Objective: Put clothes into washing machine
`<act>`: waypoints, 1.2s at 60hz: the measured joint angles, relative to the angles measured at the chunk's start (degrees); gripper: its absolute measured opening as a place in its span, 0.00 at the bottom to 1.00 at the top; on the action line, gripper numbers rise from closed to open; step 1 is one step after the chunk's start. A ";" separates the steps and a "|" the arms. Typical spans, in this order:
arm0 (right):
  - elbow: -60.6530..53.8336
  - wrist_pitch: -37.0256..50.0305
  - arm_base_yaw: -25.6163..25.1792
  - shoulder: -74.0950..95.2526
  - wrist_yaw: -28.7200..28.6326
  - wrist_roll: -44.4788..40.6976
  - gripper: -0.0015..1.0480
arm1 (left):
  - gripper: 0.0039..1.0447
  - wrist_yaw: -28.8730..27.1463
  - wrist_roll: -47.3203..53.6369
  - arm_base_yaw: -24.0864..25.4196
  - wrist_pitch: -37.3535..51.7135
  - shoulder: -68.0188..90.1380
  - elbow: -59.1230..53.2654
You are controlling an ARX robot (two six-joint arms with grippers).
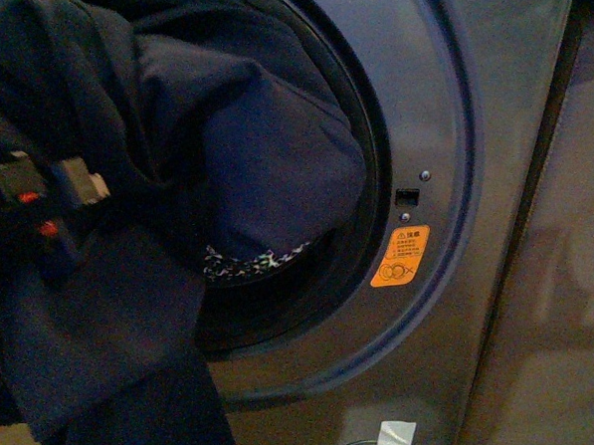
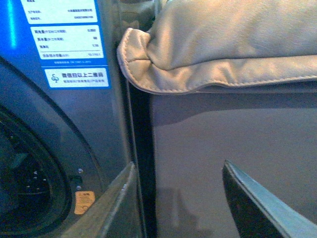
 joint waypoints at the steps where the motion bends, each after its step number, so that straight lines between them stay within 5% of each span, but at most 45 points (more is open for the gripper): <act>1: -0.44 0.20 -0.22 -0.37 -0.15 -0.02 0.47 | 0.12 -0.15 0.20 -0.11 0.13 0.57 0.22; 22: -11.08 2.86 -4.61 -7.76 -4.61 -0.22 0.02 | 0.12 -5.27 3.87 -2.21 3.52 18.21 11.56; 40: -17.66 2.82 -11.54 -14.80 -11.13 -0.31 0.02 | 0.12 -10.01 6.47 -1.68 -0.59 33.03 27.28; 72: -23.04 -2.23 -11.76 -25.27 -11.41 -0.33 0.02 | 0.12 -21.59 12.33 1.01 -17.57 47.84 58.21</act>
